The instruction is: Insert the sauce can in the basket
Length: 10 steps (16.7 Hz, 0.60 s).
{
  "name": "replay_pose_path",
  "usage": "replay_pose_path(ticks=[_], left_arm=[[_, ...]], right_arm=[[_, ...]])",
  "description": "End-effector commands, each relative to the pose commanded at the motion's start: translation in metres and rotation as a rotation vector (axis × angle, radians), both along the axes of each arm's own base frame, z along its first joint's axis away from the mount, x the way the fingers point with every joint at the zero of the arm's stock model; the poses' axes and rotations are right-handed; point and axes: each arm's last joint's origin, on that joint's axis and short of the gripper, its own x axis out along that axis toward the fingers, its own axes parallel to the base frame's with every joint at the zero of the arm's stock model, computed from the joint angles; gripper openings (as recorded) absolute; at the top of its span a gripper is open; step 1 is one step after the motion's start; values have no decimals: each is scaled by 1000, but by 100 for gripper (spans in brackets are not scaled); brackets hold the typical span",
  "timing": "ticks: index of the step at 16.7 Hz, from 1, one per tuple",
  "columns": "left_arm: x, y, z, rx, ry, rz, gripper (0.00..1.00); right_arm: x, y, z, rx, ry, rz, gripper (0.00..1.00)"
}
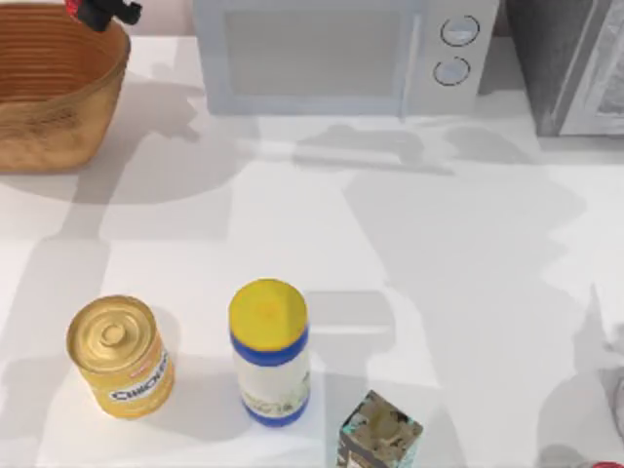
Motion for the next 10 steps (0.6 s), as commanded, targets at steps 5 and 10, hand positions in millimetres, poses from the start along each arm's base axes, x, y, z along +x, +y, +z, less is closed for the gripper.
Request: replay_pose_path(ticks=[5, 10], left_arm=[[-9, 60, 51, -135, -9, 464, 0], [-12, 83, 45, -228, 68, 607, 0]], right_arm=[[0, 0, 0, 0, 0, 0, 100], [0, 0, 0, 0, 0, 0, 100]])
